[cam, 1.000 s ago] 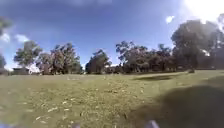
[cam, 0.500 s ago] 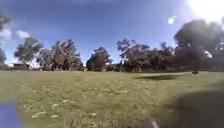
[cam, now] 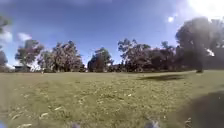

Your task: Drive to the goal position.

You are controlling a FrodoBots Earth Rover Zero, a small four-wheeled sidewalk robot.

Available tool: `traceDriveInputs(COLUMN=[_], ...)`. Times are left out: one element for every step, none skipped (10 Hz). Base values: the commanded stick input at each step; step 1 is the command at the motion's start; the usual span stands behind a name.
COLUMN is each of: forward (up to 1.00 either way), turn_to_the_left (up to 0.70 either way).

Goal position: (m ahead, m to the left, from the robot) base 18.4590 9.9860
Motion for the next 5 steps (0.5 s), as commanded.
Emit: traceDriveInputs(forward=[0.7,0.7,0.7,0.7,0.7], turn_to_the_left=[0.08,0.08,0.09,0.22,0.25])
